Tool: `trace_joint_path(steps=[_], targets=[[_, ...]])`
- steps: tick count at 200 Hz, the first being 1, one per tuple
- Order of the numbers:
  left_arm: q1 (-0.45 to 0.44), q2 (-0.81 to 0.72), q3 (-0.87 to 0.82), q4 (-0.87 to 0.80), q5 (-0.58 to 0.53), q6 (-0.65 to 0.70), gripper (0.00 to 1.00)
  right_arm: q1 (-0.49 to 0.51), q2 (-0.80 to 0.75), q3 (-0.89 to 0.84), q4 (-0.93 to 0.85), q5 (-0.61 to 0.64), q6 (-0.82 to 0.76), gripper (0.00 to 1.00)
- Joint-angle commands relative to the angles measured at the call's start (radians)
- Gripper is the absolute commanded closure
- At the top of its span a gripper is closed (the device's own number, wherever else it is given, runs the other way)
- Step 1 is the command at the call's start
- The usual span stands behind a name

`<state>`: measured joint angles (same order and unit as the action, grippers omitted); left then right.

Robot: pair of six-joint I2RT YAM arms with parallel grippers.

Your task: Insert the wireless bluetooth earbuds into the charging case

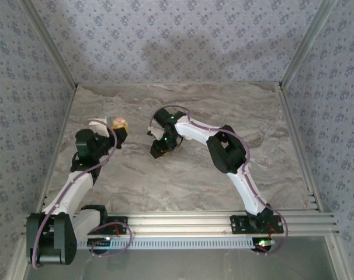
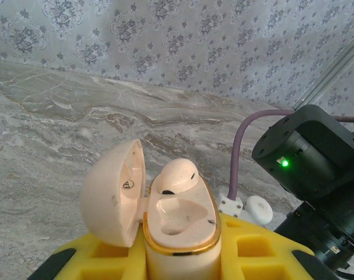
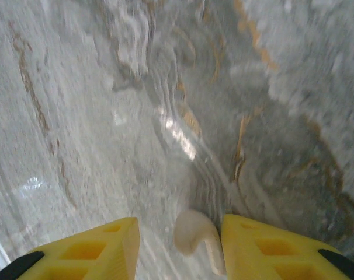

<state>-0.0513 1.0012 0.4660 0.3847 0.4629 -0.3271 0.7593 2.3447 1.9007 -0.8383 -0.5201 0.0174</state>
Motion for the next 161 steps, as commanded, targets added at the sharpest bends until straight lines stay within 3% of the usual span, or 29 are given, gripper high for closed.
trace_joint_path(steps=[1, 80, 161], targets=[[0.008, -0.013, -0.006, 0.021, 0.018, 0.000, 0.81, 0.013, -0.053, 0.001, -0.133, 0.002, -0.041, 0.58], [0.007, -0.022, -0.003, 0.010, 0.009, -0.006, 0.81, 0.025, -0.128, 0.093, -0.170, 0.298, 0.109, 0.64], [0.008, -0.035, 0.006, -0.021, -0.006, 0.006, 0.81, 0.081, -0.001, 0.227, -0.246, 0.371, 0.148, 0.61]])
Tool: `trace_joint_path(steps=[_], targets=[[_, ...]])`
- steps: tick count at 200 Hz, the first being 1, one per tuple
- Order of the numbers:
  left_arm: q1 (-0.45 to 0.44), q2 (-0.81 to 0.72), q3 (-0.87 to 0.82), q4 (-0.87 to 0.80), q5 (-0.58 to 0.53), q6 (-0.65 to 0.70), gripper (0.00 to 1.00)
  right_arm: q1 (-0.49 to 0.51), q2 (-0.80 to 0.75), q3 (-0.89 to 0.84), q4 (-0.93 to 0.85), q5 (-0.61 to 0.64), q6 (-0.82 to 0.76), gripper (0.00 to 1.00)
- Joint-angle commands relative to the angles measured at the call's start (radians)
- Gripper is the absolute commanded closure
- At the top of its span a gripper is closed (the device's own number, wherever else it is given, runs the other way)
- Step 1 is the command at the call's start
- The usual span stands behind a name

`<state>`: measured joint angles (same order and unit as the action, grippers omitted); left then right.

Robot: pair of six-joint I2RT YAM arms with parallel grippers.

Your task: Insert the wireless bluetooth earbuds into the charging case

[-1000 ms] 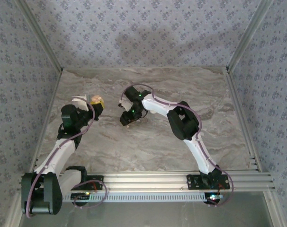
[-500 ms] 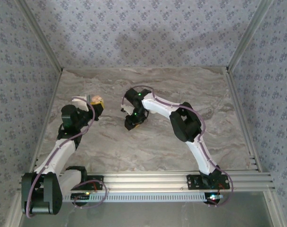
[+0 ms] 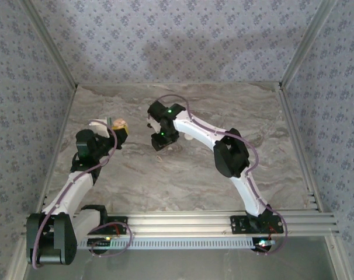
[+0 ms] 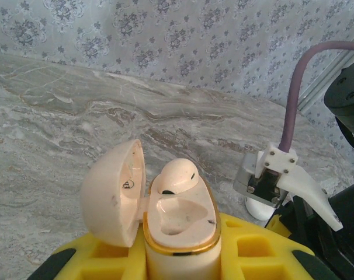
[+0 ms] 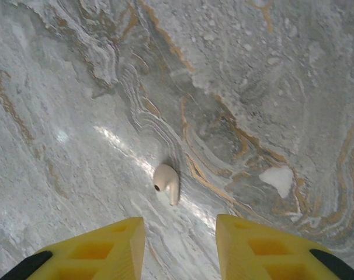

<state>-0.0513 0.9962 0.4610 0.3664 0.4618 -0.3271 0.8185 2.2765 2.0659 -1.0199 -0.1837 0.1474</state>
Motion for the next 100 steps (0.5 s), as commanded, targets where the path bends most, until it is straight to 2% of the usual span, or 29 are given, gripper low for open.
trace_joint_path(steps=[1, 100], targets=[[0.008, -0.030, 0.011, -0.003, -0.005, 0.005, 0.81, 0.022, 0.070, 0.065, -0.066, 0.035, 0.018, 0.61], [0.008, -0.030, 0.018, -0.007, -0.005, 0.009, 0.81, 0.039, 0.176, 0.115, -0.082, 0.041, -0.009, 0.62]])
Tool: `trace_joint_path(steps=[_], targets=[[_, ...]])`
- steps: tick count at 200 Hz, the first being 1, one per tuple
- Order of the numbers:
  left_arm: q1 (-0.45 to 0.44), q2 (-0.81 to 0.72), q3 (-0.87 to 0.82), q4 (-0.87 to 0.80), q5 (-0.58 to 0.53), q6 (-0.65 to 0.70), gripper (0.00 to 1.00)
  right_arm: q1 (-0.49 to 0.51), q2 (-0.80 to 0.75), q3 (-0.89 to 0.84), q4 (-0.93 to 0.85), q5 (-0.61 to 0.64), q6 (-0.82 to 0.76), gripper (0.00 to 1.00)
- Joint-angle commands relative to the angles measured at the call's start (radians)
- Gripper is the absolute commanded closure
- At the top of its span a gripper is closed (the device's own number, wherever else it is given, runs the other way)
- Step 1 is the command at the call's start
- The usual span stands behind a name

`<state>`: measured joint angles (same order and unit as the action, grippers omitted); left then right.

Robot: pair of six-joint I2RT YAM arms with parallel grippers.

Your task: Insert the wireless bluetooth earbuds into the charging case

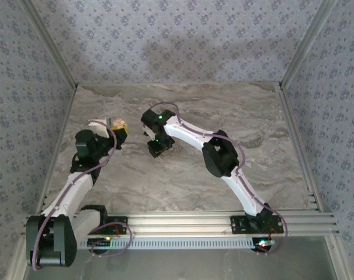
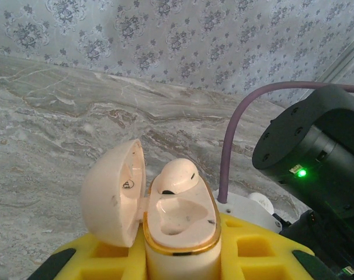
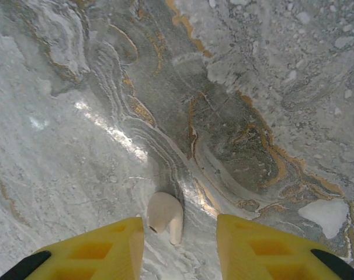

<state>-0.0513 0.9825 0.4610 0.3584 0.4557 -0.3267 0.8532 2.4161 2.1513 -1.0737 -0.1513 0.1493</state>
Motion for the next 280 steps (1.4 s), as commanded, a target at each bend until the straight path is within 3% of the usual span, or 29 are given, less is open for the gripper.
trace_joint_path(steps=[1, 69, 164, 226, 280], targets=[[0.008, -0.016, 0.018, 0.000, 0.001, 0.009, 0.81, 0.005, 0.038, 0.029, -0.028, 0.007, -0.011, 0.62], [0.009, -0.016, 0.018, 0.003, 0.003, 0.009, 0.81, 0.008, 0.058, 0.028, -0.001, -0.014, -0.005, 0.64], [0.008, -0.010, 0.010, 0.002, 0.012, 0.013, 0.81, 0.010, 0.022, -0.008, 0.048, 0.021, -0.001, 0.75], [-0.003, 0.017, -0.038, 0.126, 0.091, -0.016, 0.81, -0.038, -0.250, -0.314, 0.348, 0.018, 0.085, 0.78], [-0.139, 0.126, -0.060, 0.405, 0.168, -0.002, 0.81, -0.111, -0.595, -0.648, 0.672, -0.012, 0.139, 0.78]])
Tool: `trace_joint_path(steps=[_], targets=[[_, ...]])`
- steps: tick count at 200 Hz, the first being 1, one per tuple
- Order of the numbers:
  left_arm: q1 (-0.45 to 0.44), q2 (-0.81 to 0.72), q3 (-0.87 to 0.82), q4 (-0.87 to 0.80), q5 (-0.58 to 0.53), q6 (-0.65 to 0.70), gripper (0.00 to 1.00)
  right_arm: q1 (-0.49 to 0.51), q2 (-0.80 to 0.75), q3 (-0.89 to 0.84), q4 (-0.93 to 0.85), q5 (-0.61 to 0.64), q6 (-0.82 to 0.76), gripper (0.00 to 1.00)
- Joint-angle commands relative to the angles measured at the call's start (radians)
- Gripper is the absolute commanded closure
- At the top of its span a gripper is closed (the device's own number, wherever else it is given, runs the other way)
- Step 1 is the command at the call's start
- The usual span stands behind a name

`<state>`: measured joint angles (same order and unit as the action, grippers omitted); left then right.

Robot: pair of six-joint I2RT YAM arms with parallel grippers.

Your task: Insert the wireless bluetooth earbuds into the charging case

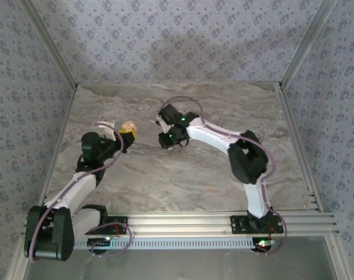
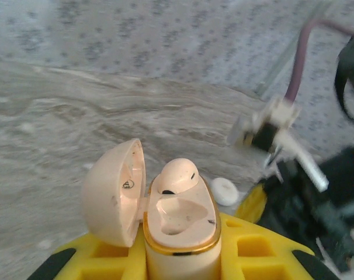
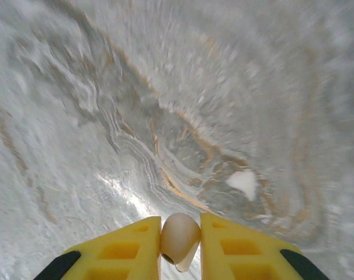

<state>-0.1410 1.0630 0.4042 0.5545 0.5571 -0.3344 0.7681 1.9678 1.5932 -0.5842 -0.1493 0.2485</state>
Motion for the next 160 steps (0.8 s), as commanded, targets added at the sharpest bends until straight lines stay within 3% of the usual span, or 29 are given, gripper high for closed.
trace_joint_path(steps=[1, 36, 83, 160], targets=[[-0.053, 0.049, -0.002, 0.215, 0.068, 0.006, 0.81, -0.027, -0.154, -0.095, 0.186, -0.014, 0.040, 0.78], [-0.134, 0.161, 0.033, 0.375, 0.111, 0.024, 0.81, -0.067, -0.344, -0.203, 0.279, -0.038, 0.037, 0.78], [-0.239, 0.248, 0.114, 0.455, 0.149, 0.104, 0.80, -0.068, -0.523, -0.280, 0.380, -0.034, 0.019, 0.78], [-0.317, 0.283, 0.197, 0.440, 0.153, 0.184, 0.80, -0.016, -0.559, -0.312, 0.506, -0.080, 0.028, 0.78]])
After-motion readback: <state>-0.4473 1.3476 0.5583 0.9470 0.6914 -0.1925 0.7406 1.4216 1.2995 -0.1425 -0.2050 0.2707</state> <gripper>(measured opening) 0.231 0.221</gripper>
